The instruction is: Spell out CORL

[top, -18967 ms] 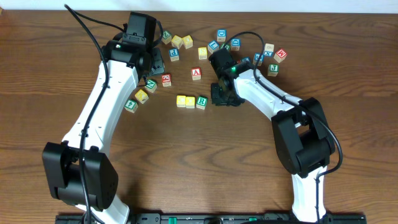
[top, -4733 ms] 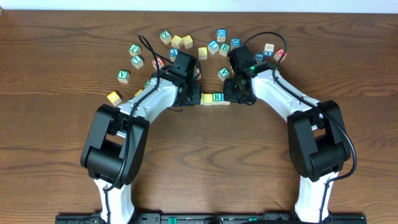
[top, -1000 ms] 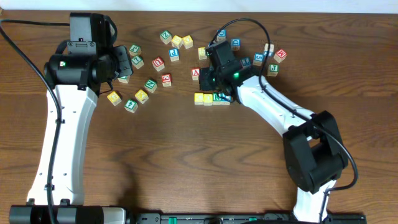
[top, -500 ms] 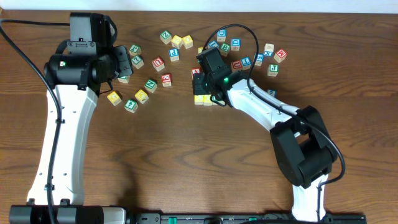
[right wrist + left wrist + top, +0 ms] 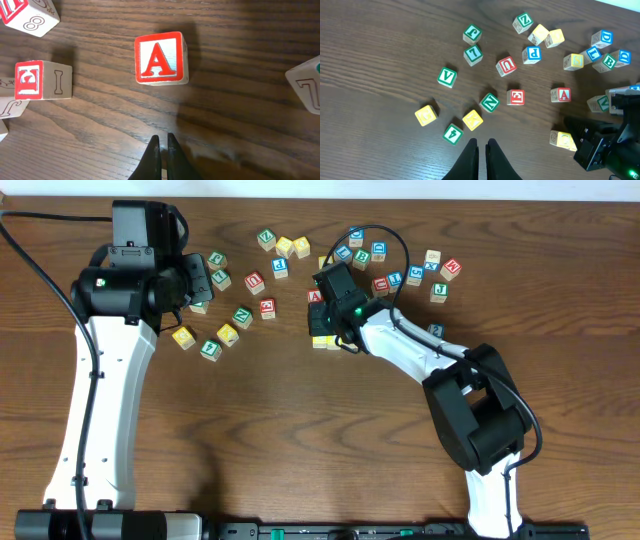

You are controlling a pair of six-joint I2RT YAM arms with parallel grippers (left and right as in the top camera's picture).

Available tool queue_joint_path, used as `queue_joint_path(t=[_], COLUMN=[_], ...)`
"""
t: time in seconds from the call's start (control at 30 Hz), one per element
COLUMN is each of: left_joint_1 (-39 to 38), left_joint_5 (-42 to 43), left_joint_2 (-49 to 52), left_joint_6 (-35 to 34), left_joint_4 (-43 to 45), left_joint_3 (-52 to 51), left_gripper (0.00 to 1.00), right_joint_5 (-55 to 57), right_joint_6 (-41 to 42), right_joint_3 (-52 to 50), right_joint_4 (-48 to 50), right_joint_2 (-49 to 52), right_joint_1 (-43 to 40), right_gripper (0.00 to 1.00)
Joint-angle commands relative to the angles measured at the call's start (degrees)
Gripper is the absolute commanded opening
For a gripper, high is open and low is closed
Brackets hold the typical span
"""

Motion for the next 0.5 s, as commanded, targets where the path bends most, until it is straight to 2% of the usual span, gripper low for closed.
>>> queue_joint_path(t=[0.0,0.47], left_joint_1=[0.4,0.4], left_joint_5=[-0.7,-0.7], left_joint_2=[0.5,0.5], left_joint_6=[0.7,0.7], left_joint_4=[-0.2,-0.2], left_joint_3=[-1.0,-1.0], left_gripper=[0.08,0.08], right_joint_5=[0.9,0.9], right_joint_6=[0.9,1.4], right_joint_3=[0.9,0.9], right_joint_4=[0.2,-1.6], right_joint_2=[0.7,0.7], right_joint_1=[0.7,0.7], right_gripper=[0.01,0.01])
